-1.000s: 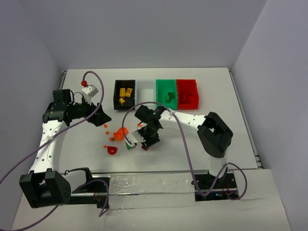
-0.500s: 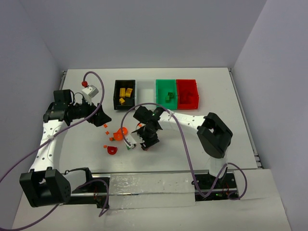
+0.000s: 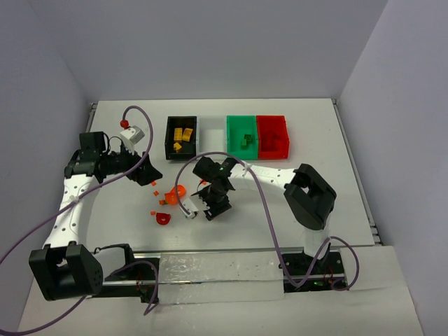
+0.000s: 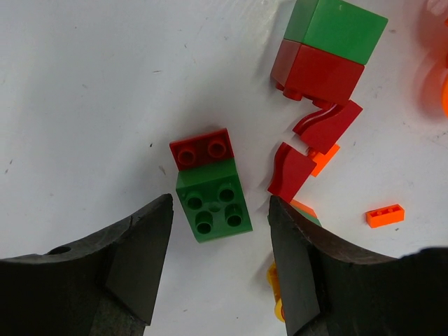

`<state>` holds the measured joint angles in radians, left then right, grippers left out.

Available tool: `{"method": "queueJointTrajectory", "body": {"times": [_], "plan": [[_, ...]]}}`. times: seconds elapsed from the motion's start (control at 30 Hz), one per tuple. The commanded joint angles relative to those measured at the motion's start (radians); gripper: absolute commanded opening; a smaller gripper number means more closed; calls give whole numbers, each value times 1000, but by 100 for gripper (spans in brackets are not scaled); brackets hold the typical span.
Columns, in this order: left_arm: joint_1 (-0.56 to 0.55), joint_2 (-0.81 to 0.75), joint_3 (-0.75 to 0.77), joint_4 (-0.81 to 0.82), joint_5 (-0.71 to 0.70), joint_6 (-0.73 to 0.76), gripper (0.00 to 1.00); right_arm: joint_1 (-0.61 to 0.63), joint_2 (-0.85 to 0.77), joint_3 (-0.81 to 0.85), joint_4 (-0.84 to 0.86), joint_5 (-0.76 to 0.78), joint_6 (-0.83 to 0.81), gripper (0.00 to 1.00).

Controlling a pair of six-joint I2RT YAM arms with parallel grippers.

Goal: Sort the legos into containers by color

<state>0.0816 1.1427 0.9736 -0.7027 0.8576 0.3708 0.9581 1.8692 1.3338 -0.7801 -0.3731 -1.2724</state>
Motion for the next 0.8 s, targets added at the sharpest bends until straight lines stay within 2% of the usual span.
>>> {"method": "queueJointTrajectory", "body": {"times": [0.0,0.43,0.57,0.63,0.77], "plan": [[7,0,-1,31,31,16,97,7,16,4,-5,5,9,64],[9,-5,-6,29,23,20,97,11,37,-12,18,20,15,60],[7,-4,-7,29,20,22,97,12,33,-19,27,22,14,50],[7,-3,-8,33,21,22,97,12,27,-24,34,21,22,38],[8,-8,-13,42,27,19,94,9,-10,-26,45,7,88,21]]}}
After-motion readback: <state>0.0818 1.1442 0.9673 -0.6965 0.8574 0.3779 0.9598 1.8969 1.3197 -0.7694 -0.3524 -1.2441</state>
